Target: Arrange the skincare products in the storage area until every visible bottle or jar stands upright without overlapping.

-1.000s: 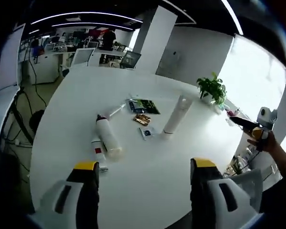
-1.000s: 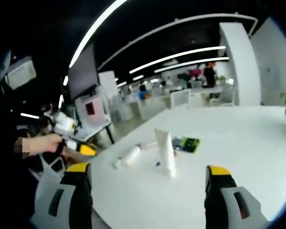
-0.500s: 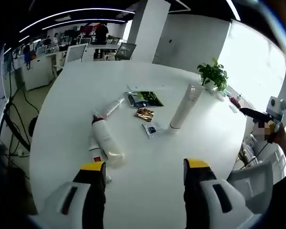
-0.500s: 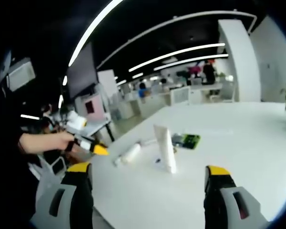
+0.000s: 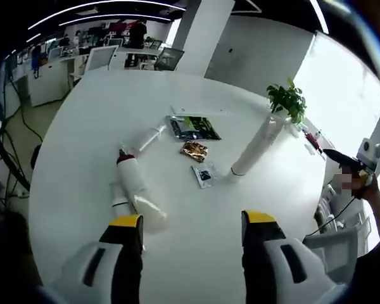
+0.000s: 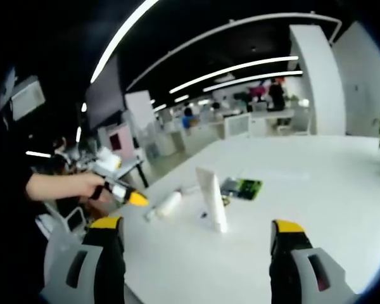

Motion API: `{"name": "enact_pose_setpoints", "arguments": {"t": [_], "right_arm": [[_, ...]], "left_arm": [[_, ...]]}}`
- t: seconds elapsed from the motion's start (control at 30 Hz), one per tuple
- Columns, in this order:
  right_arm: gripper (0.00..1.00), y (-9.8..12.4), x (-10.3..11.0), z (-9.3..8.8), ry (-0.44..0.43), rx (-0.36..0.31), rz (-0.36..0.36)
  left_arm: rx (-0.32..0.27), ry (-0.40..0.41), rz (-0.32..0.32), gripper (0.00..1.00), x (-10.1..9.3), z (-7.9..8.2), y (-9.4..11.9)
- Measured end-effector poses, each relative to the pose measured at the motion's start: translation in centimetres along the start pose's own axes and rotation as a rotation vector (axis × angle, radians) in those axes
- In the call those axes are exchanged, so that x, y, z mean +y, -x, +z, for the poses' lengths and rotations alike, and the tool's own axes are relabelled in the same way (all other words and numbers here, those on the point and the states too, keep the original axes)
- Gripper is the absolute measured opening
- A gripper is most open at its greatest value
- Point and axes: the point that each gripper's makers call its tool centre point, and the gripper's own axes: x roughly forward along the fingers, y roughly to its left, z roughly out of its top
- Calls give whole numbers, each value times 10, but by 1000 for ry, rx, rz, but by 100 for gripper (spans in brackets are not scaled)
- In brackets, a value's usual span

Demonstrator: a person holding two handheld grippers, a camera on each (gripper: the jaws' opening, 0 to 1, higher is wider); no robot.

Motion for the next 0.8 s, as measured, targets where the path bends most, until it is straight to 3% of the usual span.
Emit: {"name": "enact_pose_setpoints", "arguments": {"t": [0.17, 0.3, 0.8], "right_arm": [[90, -2, -1, -8, -15, 23, 1], [90, -3, -3, -13, -30, 35, -3], [88, -11, -17, -17, -45, 50, -26]], "left_arm": [[10, 69, 40, 56, 20, 9, -15], [30, 54, 78, 51, 33, 15, -26], [111, 51, 126, 51, 52, 15, -67]]}}
